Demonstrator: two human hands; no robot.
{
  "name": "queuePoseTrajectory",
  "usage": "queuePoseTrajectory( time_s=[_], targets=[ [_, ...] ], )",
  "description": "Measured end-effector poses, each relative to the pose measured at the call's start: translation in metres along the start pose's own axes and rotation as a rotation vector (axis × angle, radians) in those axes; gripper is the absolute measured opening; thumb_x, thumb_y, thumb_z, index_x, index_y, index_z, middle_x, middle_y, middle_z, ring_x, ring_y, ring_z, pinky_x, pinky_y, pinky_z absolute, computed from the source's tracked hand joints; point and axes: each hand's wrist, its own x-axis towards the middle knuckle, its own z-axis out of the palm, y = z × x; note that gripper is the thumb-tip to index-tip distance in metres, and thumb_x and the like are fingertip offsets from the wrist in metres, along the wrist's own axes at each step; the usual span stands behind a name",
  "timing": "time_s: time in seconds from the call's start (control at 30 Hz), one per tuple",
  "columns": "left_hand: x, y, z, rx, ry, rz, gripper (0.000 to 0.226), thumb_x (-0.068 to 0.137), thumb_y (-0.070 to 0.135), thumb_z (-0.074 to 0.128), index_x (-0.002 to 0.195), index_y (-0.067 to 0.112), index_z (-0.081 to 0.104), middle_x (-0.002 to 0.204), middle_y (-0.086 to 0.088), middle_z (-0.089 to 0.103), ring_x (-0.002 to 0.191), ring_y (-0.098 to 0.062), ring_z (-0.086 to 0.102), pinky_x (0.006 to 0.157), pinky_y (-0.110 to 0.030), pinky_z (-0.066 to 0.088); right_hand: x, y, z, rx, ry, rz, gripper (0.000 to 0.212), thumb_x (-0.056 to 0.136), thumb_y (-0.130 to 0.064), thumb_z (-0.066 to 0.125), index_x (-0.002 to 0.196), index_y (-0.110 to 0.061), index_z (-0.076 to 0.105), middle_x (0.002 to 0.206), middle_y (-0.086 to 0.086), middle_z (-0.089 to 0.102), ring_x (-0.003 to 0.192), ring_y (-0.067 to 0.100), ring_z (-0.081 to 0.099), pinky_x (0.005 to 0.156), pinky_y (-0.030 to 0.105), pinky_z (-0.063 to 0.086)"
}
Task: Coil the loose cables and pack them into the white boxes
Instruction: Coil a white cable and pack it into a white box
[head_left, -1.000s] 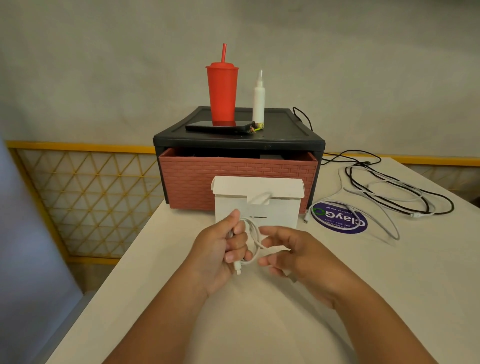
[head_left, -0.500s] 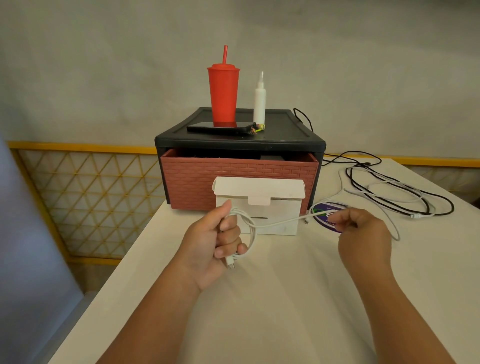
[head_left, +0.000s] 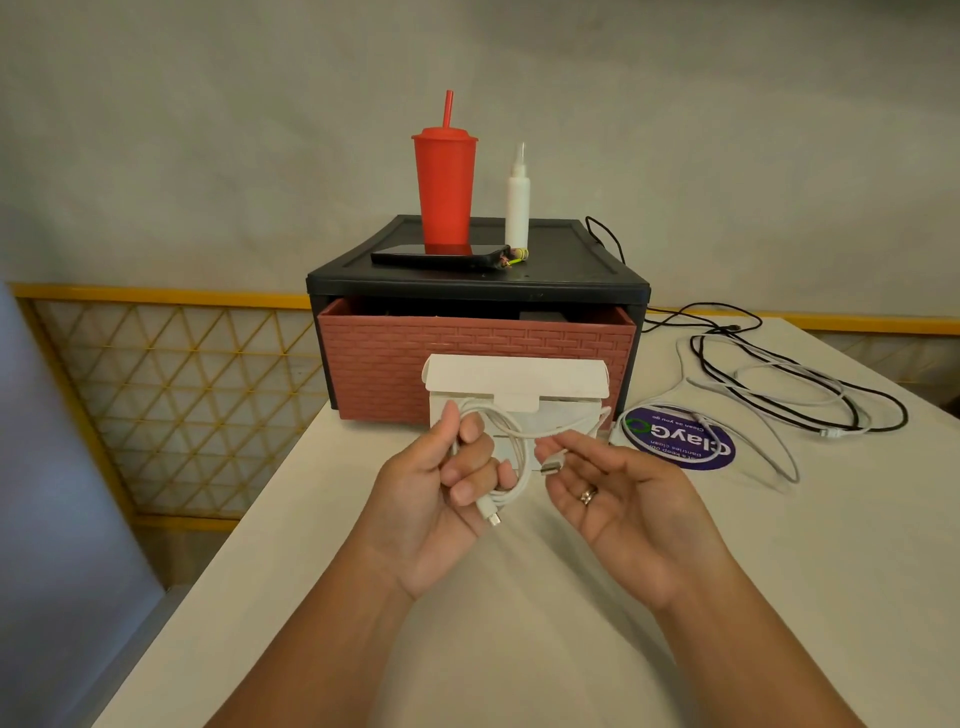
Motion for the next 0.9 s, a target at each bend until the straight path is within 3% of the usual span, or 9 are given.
queuePoseTrajectory(
  time_s=[0.07,0.2,0.5,0.7,0.8,0.9],
  targets=[
    [0.001,-0.004,-0.001,0.01,-0.014,-0.024,0.036,0.087,0.033,0.043,0.058,0.014,0.051,0.046,0.005,0.029,0.035,-0.006,0.033,0.062,-0.022,0.053,0.001,0.003,0.001,0.038,-0.03,0.028,0.03,0.069,-0.004,0.052,0.095,0.005,0.063,0.084,0.015,0.065,0.076,0.02,0.059,0.067,0.025,0.056],
    [0.003,-0.01,-0.005,0.022,-0.088,-0.082,0.039,0.091,0.036,0.048,0.059,0.014,0.05,0.05,0.004,0.034,0.04,-0.009,0.038,0.063,-0.025,0.053,-0.001,0.007,0.004,0.04,-0.056,0.038,0.038,0.067,0.0,0.053,0.103,0.009,0.059,0.098,0.021,0.063,0.082,0.024,0.061,0.073,0.031,0.056],
    [0.004,-0.011,-0.006,0.042,-0.116,-0.09,0.032,0.083,0.035,0.048,0.058,0.015,0.048,0.052,0.003,0.035,0.044,-0.01,0.039,0.061,-0.025,0.051,-0.003,0.013,0.007,-0.062,-0.047,0.0,0.035,0.065,-0.006,0.059,0.099,0.0,0.059,0.092,0.016,0.061,0.075,0.021,0.056,0.06,0.027,0.055],
    [0.004,-0.005,-0.01,0.17,-0.08,-0.06,0.036,0.09,0.036,0.044,0.061,0.015,0.045,0.05,0.004,0.035,0.049,-0.011,0.042,0.058,-0.022,0.045,-0.002,0.011,0.006,-0.004,-0.048,0.01,0.041,0.067,-0.002,0.057,0.108,0.004,0.059,0.107,0.019,0.063,0.089,0.024,0.06,0.082,0.032,0.052],
    [0.003,-0.004,-0.009,0.27,-0.045,-0.054,0.031,0.085,0.037,0.04,0.064,0.015,0.038,0.05,0.004,0.035,0.051,-0.012,0.042,0.056,-0.021,0.043,-0.002,0.011,0.004,-0.007,-0.073,0.005,0.041,0.069,0.0,0.055,0.11,0.006,0.058,0.107,0.022,0.063,0.087,0.025,0.063,0.082,0.033,0.052],
    [0.003,-0.008,-0.01,0.414,-0.053,-0.024,0.035,0.087,0.042,0.041,0.064,0.016,0.038,0.054,0.004,0.038,0.059,-0.013,0.043,0.065,-0.027,0.039,-0.004,0.011,0.004,-0.08,-0.186,0.039,0.035,0.077,0.0,0.049,0.109,0.008,0.06,0.098,0.023,0.065,0.084,0.025,0.065,0.078,0.031,0.055]
  ],
)
